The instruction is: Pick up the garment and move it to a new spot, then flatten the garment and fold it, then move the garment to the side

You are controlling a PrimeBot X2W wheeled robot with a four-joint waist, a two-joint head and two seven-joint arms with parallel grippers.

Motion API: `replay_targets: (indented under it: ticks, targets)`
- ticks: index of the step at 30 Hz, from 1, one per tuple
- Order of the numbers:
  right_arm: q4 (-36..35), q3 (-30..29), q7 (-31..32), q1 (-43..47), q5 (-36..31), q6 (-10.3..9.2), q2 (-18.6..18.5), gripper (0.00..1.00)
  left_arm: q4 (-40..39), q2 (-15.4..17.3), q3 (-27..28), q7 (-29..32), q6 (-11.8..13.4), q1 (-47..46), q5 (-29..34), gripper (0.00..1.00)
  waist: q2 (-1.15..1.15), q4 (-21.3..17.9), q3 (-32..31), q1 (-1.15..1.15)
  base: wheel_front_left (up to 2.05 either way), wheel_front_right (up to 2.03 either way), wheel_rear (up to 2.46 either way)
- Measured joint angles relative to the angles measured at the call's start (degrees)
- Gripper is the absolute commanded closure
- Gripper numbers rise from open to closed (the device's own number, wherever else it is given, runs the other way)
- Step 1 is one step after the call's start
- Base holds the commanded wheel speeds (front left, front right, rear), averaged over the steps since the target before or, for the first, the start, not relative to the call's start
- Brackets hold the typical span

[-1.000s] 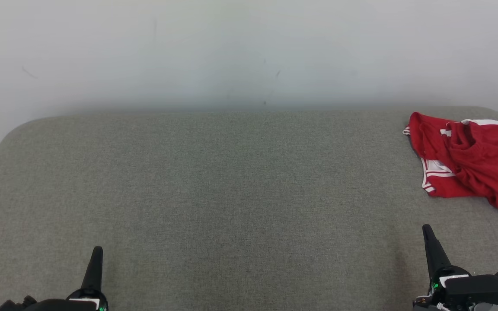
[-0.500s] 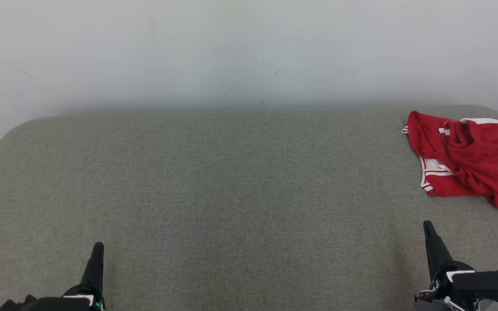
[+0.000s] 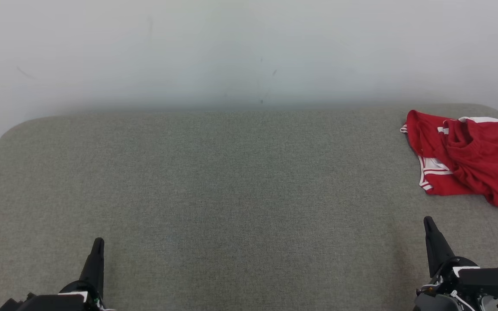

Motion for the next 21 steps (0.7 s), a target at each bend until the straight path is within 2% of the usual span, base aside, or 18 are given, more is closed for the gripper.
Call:
replay_targets:
  ticks: [21]
  targets:
    - [0.1, -0.5, 0.5, -0.1, 0.4, 0.0, 0.3, 1.0, 0.0, 0.0, 0.1, 0.2, 0.0, -0.1, -0.5, 1.0, 0.0, 0.0, 0.0, 0.0, 0.0, 0.0, 0.0]
